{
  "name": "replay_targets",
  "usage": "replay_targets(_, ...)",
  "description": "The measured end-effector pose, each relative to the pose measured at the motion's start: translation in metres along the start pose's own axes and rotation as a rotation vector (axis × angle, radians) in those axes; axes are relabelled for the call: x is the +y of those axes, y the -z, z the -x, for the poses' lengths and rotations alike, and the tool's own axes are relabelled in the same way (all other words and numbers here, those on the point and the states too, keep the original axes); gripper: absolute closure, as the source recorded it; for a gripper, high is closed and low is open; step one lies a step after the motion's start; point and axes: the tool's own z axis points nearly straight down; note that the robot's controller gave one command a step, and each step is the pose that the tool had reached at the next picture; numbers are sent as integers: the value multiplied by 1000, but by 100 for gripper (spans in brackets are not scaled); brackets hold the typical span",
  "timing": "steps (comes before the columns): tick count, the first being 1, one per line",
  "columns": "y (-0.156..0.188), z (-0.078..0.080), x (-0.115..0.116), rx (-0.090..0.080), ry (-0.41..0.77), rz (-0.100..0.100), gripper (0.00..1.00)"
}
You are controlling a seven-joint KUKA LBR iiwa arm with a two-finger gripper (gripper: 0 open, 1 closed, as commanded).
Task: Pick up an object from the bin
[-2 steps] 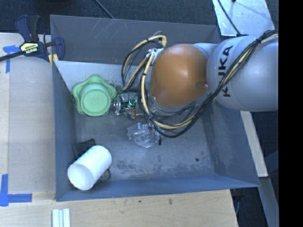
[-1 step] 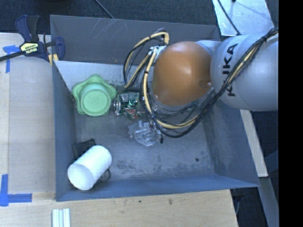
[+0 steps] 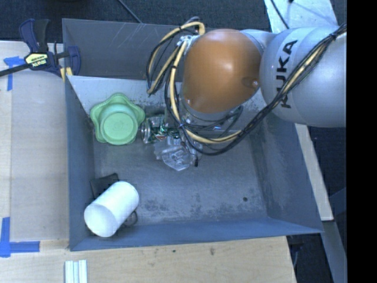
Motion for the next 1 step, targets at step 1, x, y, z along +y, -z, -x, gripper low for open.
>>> replay_targets(1, 46, -23, 0, -3, 29, -6, 100)
